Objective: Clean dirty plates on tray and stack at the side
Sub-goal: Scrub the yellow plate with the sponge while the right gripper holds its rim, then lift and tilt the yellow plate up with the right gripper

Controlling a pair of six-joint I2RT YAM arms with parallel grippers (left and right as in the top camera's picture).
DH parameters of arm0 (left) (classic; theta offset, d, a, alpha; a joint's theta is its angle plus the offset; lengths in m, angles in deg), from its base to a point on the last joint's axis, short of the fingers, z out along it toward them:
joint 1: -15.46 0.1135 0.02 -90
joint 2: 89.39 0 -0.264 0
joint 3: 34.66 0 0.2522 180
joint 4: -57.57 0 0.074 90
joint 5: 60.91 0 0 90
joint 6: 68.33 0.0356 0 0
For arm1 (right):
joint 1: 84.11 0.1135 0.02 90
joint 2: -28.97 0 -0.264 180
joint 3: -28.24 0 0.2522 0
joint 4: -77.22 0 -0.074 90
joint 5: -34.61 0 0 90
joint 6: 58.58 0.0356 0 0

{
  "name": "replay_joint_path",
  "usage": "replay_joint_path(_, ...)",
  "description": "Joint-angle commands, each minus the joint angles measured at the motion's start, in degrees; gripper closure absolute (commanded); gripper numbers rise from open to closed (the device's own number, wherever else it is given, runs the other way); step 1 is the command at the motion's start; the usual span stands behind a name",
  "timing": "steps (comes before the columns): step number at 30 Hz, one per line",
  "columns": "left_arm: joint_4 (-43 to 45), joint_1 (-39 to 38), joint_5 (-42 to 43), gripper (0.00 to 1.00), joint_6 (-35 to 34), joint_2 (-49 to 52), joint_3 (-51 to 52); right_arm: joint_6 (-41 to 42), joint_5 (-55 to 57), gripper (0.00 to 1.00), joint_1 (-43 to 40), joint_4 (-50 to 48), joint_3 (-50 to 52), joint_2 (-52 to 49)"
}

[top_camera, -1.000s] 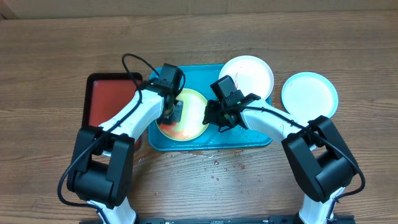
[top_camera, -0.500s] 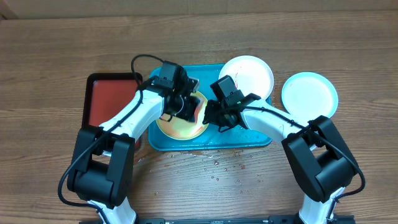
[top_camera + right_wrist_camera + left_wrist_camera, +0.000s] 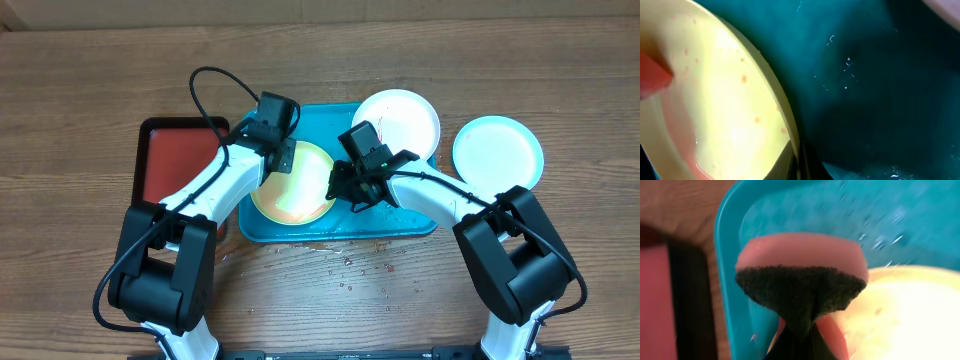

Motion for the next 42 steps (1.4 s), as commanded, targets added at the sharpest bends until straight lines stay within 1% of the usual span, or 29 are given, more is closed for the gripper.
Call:
replay_joint_path(1,-3.8,-0.4,-1.4,0.96,-4.0,0.9,-0.2,0.0,0.9,0.96,0.2,0.3,0.6,-0.8)
replay_joint_path(5,-12.1,-0.4,11.1,0.96,-3.3,0.9,-0.2,0.0,0.9,0.96,0.2,0.3,0.6,-0.8)
replay_joint_path(8,-17.4,-0.4,21.5,0.96,0.2,0.9,-0.2,0.0,0.9,0.96,0.2,0.2,0.6,-0.8)
replay_joint_path(12,-19.8,-0.4,37.8,0.96,7.1,0.9,-0.2,0.0,0.9,0.96,0.2,0.0,0.6,-0.8)
replay_joint_path(14,-18.1,-0.4,42.8,0.96,8.4,0.9,-0.2,0.0,0.9,0.96,0.2,0.0,0.6,-0.8)
replay_joint_path(16,-14.8,-0.4,42.7,0.96,8.3,0.9,-0.2,0.0,0.8,0.96,0.2,0.0,0.6,-0.8)
replay_joint_path(18,-9.7,-0.2,40.7,0.96,7.7,0.9,-0.2,0.0,0.8,0.96,0.2,0.1,0.6,-0.8)
replay_joint_path(19,-6.6,-0.2,37.8,0.96,5.9,0.9,-0.2,0.0,0.8,0.96,0.2,0.2,0.6,-0.8)
replay_joint_path(21,-2.2,0.1,29.9,0.96,-0.4,0.9,-0.4,0.0,0.8,0.96,0.2,0.4,0.6,-0.8)
replay_joint_path(22,-0.9,0.4,25.0,0.96,-4.3,0.9,-0.9,0.0,0.8,0.96,0.2,0.5,0.6,-0.8)
replay_joint_path(24,-0.9,1.3,18.7,0.96,-9.0,0.9,-2.8,0.0,0.8,0.96,0.2,0.8,0.6,-0.8)
replay_joint_path(26,-3.5,2.6,17.1,0.96,-10.0,0.9,-6.3,0.0,0.8,0.96,0.2,1.1,0.6,-0.8)
replay_joint_path(28,-8.2,4.0,17.1,0.96,-10.0,0.9,-10.5,0.0,0.9,0.96,0.2,1.1,0.6,-0.8)
replay_joint_path(30,-15.8,5.5,17.1,0.96,-10.1,0.9,-16.0,0.0,0.8,0.96,0.2,0.9,0.5,-0.8)
replay_joint_path(32,-24.2,7.1,17.1,0.96,-11.7,0.9,-21.7,-0.2,0.9,0.96,0.2,1.0,0.2,-0.2)
replay_joint_path(34,-31.6,8.5,17.1,0.96,-12.6,0.9,-26.5,-2.3,1.4,0.96,0.4,1.1,-0.4,1.1)
replay_joint_path(36,-37.0,9.6,17.1,0.96,-12.6,0.9,-30.0,-4.0,3.6,0.96,0.9,1.6,-1.0,2.9)
replay_joint_path(38,-40.0,10.3,17.1,0.96,-12.5,0.9,-31.5,-5.4,8.2,0.96,1.5,3.0,-1.6,5.0)
replay_joint_path(42,-41.2,10.5,17.2,0.96,-12.6,0.9,-31.3,-9.2,20.5,0.96,3.8,7.4,-3.7,9.1)
